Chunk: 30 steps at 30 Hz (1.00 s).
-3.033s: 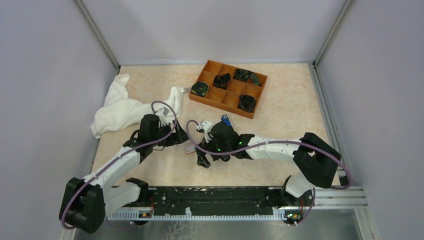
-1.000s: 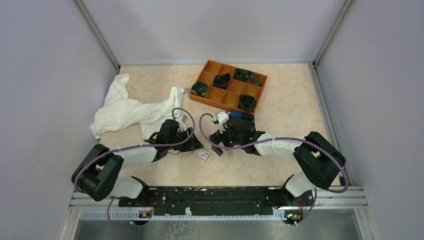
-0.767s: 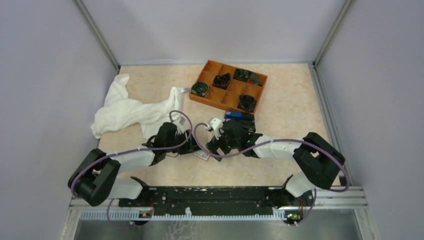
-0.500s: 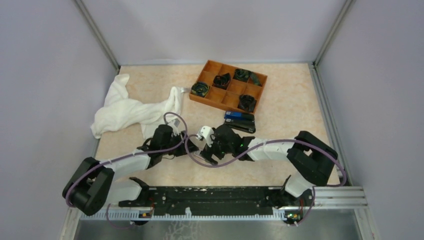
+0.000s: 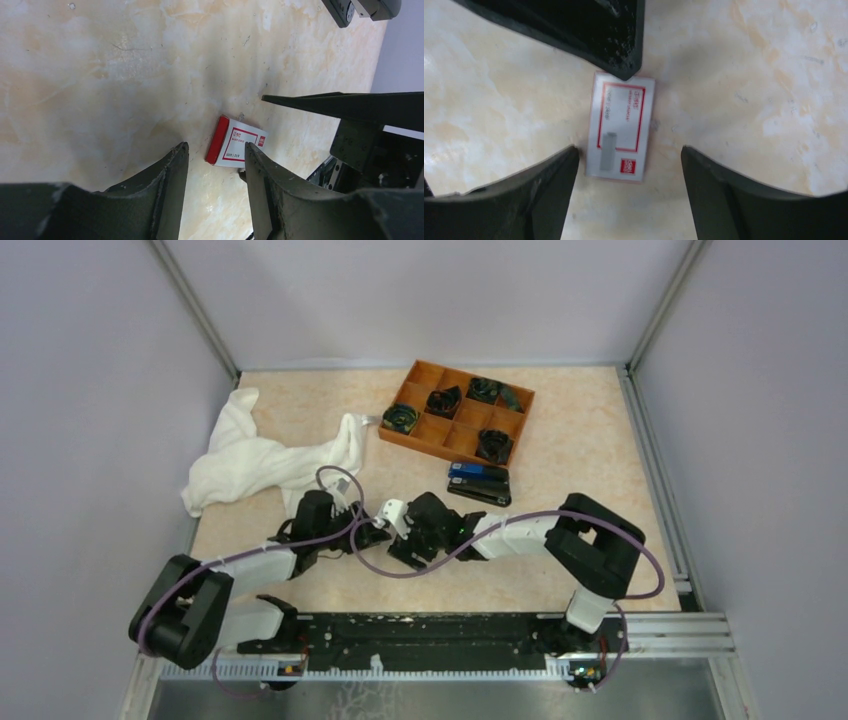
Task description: Load the staples into the stapler
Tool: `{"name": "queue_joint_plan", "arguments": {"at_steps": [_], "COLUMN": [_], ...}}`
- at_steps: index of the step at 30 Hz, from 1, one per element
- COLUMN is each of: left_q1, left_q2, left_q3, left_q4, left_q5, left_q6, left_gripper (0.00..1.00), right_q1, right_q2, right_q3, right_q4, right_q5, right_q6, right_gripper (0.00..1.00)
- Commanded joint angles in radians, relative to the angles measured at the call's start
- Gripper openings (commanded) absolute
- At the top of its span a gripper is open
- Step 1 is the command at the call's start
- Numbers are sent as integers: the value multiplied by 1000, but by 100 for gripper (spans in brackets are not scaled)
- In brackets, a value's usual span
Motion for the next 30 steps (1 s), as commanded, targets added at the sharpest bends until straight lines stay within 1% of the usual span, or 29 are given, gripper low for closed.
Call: {"name": "queue_joint_plan", "arguments": {"at_steps": [1,6,8,12,16,20,27,30], "left_q1": [18,24,25,30,37,48,74,85], "left_q2": [36,61,66,77,82,82,109,134], "left_q3": [-28,-20,-16,0,2,-7,4,16], "left_q4": [25,43,44,46,64,82,117,141], "left_q5": [50,73,80,101,135,148,201,234], "left_q6": [-9,-9,-6,3,-5,-14,-22,-24], "left_gripper": [51,47,45,43,41,39,38,35], "right_q1": [24,29,29,29,28,28,17,17], "right_q2": [20,42,42,43,47,47,51,55], "right_q3": [44,51,52,60,62,61,53,53], "right_q4": [-19,-40,-55,-96,-120,-123,-122,-126], "right_q5": [20,24,20,7,7,-23,-64,-77], "right_q6": [-26,-37,-53,-101,-147,-176,-208,-211], "right_gripper": [76,73,70,67,59,59,59,59]}}
